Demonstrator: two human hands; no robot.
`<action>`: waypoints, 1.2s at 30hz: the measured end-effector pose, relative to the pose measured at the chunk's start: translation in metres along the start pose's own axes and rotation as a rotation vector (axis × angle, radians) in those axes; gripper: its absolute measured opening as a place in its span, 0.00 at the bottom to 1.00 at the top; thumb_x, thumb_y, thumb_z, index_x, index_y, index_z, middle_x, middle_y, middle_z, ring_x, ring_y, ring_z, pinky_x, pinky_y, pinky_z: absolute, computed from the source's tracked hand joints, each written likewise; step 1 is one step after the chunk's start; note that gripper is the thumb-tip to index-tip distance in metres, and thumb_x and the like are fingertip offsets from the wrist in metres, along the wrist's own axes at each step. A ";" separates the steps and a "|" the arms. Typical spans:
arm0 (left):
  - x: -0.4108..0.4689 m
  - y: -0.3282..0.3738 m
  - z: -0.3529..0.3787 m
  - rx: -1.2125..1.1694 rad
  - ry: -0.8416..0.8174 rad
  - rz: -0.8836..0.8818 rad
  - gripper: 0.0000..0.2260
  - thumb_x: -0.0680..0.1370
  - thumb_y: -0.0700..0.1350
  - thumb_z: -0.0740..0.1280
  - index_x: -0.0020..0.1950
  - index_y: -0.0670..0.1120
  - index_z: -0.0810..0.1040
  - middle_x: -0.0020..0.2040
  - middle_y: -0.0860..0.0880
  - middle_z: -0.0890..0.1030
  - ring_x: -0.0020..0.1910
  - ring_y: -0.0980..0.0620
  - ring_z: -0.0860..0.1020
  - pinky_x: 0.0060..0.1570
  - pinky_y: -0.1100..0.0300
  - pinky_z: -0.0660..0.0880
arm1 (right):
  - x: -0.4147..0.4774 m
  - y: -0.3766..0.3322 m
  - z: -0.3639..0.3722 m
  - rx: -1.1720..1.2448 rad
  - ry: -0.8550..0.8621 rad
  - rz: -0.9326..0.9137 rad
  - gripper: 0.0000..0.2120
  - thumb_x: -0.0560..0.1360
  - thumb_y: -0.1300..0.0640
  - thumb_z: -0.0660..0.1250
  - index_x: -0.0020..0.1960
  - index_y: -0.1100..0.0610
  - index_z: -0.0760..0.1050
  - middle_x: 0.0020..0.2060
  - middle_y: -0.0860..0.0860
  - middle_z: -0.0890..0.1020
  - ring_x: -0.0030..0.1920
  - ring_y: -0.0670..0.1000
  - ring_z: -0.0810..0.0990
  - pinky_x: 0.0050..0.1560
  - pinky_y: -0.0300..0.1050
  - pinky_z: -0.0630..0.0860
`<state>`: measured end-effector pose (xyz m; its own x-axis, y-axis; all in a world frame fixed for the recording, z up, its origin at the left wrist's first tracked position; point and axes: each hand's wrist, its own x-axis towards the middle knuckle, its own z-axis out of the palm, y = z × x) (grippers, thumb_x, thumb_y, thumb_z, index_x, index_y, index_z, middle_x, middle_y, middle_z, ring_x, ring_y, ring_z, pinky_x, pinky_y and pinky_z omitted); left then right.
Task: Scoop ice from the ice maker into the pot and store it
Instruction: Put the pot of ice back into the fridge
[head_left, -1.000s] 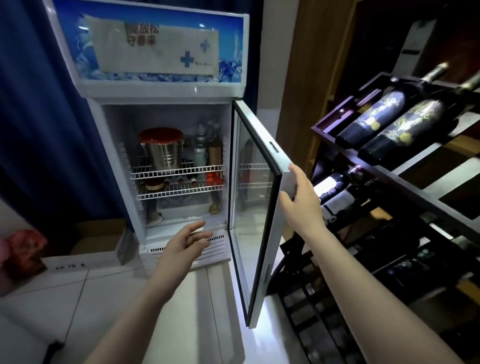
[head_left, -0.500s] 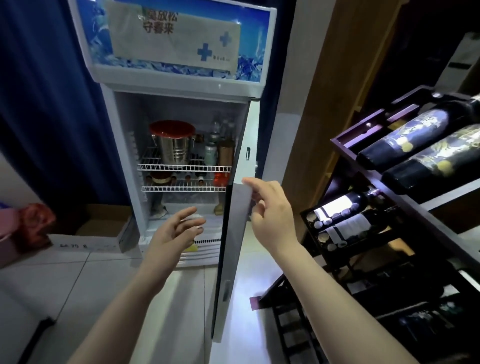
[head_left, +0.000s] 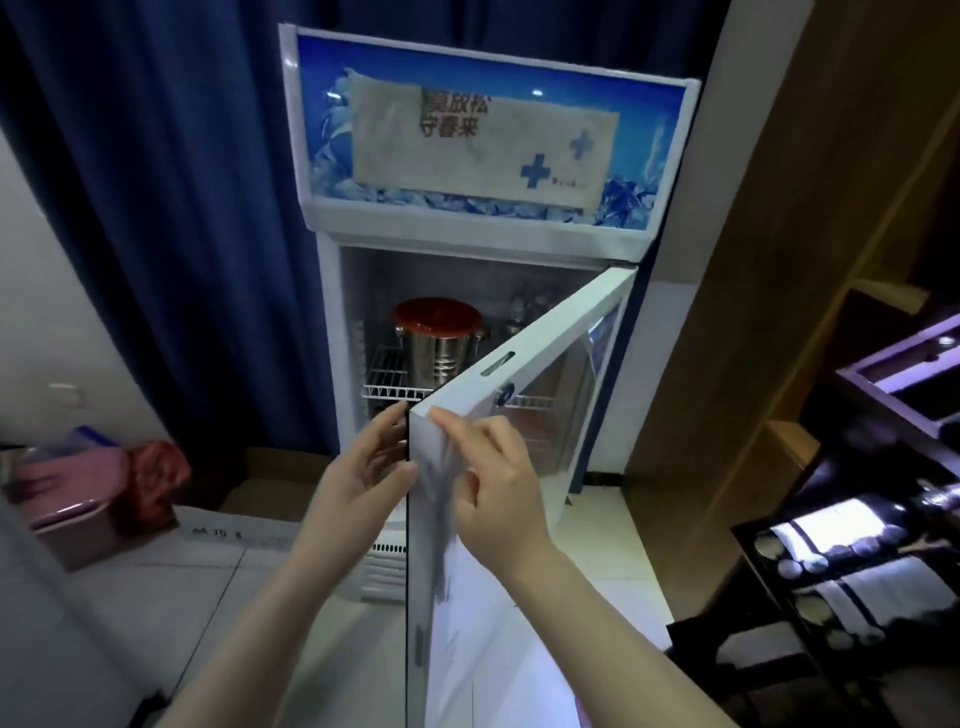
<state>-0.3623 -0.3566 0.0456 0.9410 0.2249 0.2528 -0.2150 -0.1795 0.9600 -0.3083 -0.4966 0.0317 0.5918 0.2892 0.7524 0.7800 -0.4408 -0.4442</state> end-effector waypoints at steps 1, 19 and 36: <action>0.010 -0.003 -0.011 0.006 0.003 0.020 0.25 0.77 0.36 0.65 0.70 0.57 0.68 0.57 0.61 0.79 0.56 0.65 0.76 0.53 0.69 0.75 | 0.008 0.000 0.014 -0.015 0.004 -0.018 0.22 0.74 0.61 0.55 0.66 0.56 0.75 0.46 0.53 0.74 0.45 0.52 0.73 0.47 0.34 0.70; 0.173 -0.057 -0.135 0.533 0.067 0.139 0.28 0.76 0.42 0.67 0.73 0.59 0.62 0.71 0.59 0.67 0.69 0.59 0.66 0.68 0.54 0.67 | 0.156 0.077 0.136 -0.306 -0.300 -0.015 0.31 0.72 0.63 0.60 0.74 0.51 0.63 0.74 0.49 0.64 0.75 0.52 0.58 0.74 0.59 0.54; 0.343 -0.109 -0.161 0.822 0.349 0.140 0.27 0.76 0.41 0.65 0.73 0.55 0.63 0.74 0.52 0.65 0.71 0.49 0.65 0.68 0.52 0.64 | 0.259 0.156 0.255 -0.404 -0.163 -0.184 0.30 0.69 0.58 0.57 0.72 0.56 0.66 0.70 0.52 0.70 0.71 0.55 0.64 0.75 0.55 0.51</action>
<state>-0.0581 -0.1053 0.0469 0.7588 0.4029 0.5118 0.0585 -0.8247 0.5625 0.0186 -0.2741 0.0331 0.5007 0.5092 0.7000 0.7526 -0.6556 -0.0615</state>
